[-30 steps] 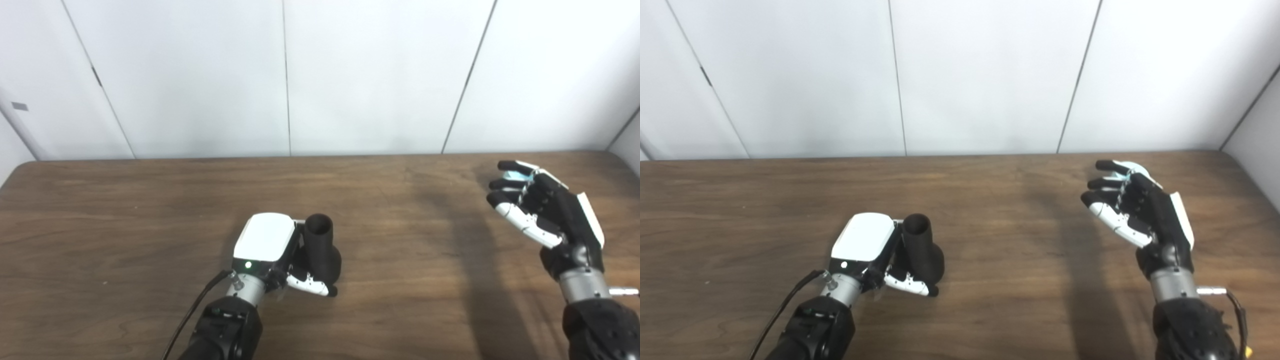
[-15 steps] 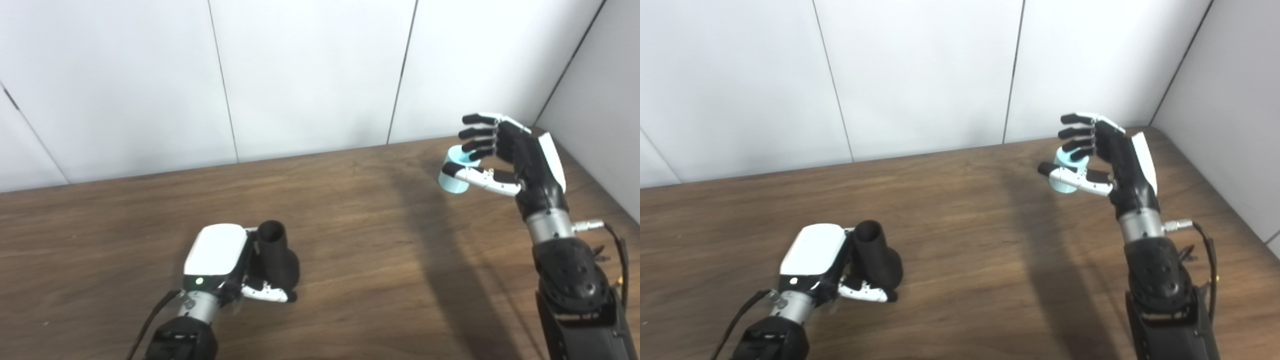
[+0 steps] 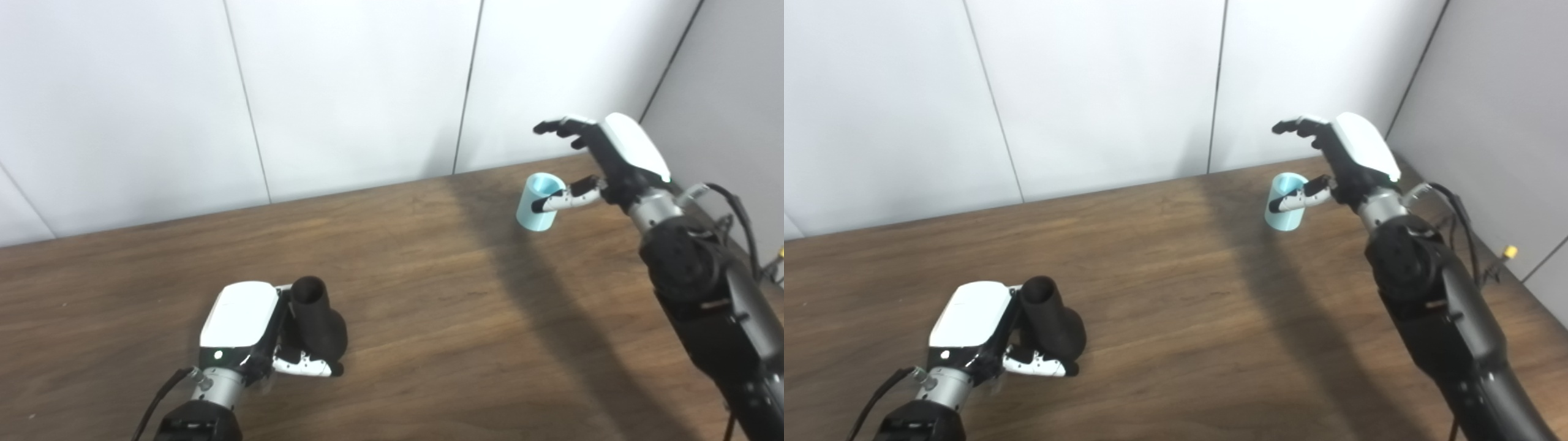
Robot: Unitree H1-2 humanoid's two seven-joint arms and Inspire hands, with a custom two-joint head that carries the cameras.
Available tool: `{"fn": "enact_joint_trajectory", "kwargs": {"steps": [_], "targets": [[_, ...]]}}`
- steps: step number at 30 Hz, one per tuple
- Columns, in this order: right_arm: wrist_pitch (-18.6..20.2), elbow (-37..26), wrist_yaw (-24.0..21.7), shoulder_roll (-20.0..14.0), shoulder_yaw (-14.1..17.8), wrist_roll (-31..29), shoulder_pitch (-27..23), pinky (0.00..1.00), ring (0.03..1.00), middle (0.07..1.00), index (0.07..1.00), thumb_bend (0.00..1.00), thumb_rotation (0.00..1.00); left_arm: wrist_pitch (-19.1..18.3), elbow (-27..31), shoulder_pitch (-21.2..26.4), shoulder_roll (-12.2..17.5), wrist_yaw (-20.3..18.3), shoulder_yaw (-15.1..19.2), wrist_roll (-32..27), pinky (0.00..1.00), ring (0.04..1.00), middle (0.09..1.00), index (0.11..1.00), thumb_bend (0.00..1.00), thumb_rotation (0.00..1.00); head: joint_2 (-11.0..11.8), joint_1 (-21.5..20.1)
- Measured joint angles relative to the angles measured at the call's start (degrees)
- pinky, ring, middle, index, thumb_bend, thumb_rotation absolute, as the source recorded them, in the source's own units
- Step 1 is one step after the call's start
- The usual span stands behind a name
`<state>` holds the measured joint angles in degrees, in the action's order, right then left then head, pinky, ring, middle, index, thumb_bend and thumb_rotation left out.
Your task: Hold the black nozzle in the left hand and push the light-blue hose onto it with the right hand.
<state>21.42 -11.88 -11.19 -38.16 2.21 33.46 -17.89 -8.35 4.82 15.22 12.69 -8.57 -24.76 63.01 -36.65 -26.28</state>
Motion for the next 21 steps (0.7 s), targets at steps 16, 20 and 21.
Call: {"fn": "enact_joint_trajectory", "kwargs": {"steps": [16, 20, 21], "targets": [[-0.9, 22.8, -4.9, -2.7, -8.6, 4.3, -8.8, 0.79, 0.889, 0.858, 0.782, 0.93, 0.12, -0.1, 0.2, 0.0, -0.1, -0.6, 0.1, 0.8, 0.37, 0.483, 0.425, 0.496, 0.52, 0.00, -0.6, 1.0], [-3.6, 27.1, -3.2, -2.7, -8.9, 4.1, -10.0, 0.79, 0.873, 0.831, 0.777, 0.93, 0.12, -0.2, 0.2, 0.0, -0.2, -0.6, 0.1, 0.9, 0.37, 0.478, 0.423, 0.496, 0.52, 0.00, -0.7, 1.1], [-4.1, 27.9, -2.7, -2.7, -9.1, 4.1, -10.3, 0.79, 0.874, 0.827, 0.777, 0.93, 0.12, -0.2, 0.3, 0.0, -0.2, -0.6, 0.1, 0.9, 0.36, 0.476, 0.423, 0.495, 0.52, 0.00, -0.7, 1.1]]}}
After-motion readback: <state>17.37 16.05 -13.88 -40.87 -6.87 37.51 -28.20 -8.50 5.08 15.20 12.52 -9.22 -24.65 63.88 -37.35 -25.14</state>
